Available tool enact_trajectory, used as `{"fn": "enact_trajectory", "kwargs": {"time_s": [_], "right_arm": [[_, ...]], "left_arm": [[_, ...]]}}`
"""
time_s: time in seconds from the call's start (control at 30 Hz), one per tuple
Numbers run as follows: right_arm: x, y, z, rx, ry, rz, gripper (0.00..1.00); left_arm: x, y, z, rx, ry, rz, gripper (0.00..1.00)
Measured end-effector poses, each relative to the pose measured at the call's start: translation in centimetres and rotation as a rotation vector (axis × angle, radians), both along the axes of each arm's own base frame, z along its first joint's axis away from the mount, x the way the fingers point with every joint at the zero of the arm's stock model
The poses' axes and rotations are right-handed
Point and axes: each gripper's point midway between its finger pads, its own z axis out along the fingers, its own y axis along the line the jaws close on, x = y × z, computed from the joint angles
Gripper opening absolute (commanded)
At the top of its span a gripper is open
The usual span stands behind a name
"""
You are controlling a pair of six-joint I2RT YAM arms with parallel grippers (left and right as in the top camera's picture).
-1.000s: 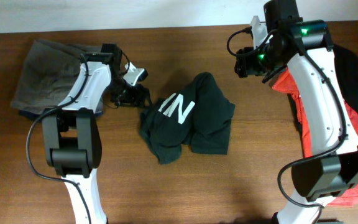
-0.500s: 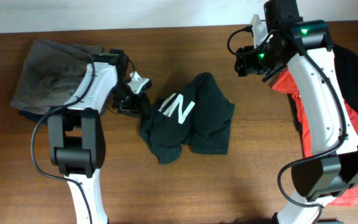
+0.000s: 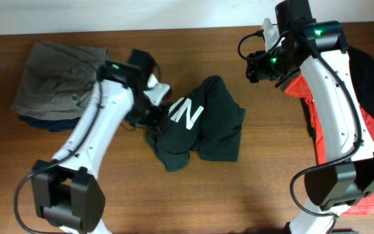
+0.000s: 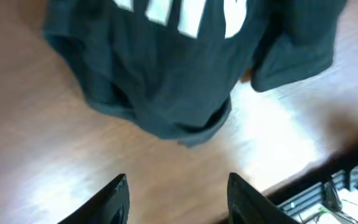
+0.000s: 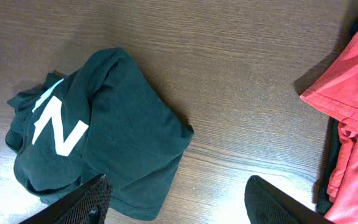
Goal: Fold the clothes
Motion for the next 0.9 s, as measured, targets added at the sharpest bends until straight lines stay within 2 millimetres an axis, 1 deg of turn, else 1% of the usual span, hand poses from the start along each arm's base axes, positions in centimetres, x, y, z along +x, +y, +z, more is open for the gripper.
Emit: {"fn": "enact_trajectory", "kwargs": {"time_s": [0.03,0.1,0.17,0.27,0.37,0.43,0.5,0.63,0.67,0.73,0.8,0.9], "right_arm": [[0.0,0.0,0.0,-0.001,0.001,0.001,0.75],[-0.1,0.0,0.0,-0.002,0.002,0.004,0.75],[0.0,0.0,0.0,-0.003,0.0,0.006,0.75],[0.0,0.0,0.0,-0.003,0.0,0.007,0.77],[0.0,0.0,0.0,-0.003,-0.001,0.008,0.79],[0.0,0.0,0.0,-0.004,-0.001,0.01,0.79],[0.0,0.0,0.0,-0.004,-0.001,0.01,0.79],[0.0,0.0,0.0,-0.004,-0.001,0.011,0.79],[0.0,0.0,0.0,-0.004,-0.001,0.011,0.79],[0.0,0.0,0.0,-0.004,-0.001,0.01,0.79],[0.0,0.0,0.0,-0.004,-0.002,0.01,0.79],[0.2,0.0,0.1,-0.003,-0.01,0.011,0.79]], "left_arm": [[-1.4,-0.4,-1.7,0.039,0.028,0.003,0.51],[-2.3,-0.7,-3.6,0.074,0.037,0.02,0.51],[-2.8,-0.8,-5.6,0.099,0.017,0.054,0.53],[-2.5,-0.7,-8.0,0.096,-0.026,0.119,0.63],[-3.3,-0.3,-9.8,0.104,-0.013,0.146,0.71],[-3.7,-0.1,-10.6,0.106,-0.008,0.155,0.74],[-3.5,-0.3,-11.1,0.095,-0.018,0.162,0.73],[-3.0,-1.3,-11.5,0.038,-0.042,0.168,0.73],[-3.0,-1.5,-11.6,0.029,-0.046,0.168,0.7],[-2.9,-2.1,-11.8,0.009,-0.06,0.157,0.57],[-3.1,-2.4,-12.0,0.005,-0.062,0.147,0.39],[-3.2,-2.6,-12.0,0.003,-0.06,0.146,0.18]]}}
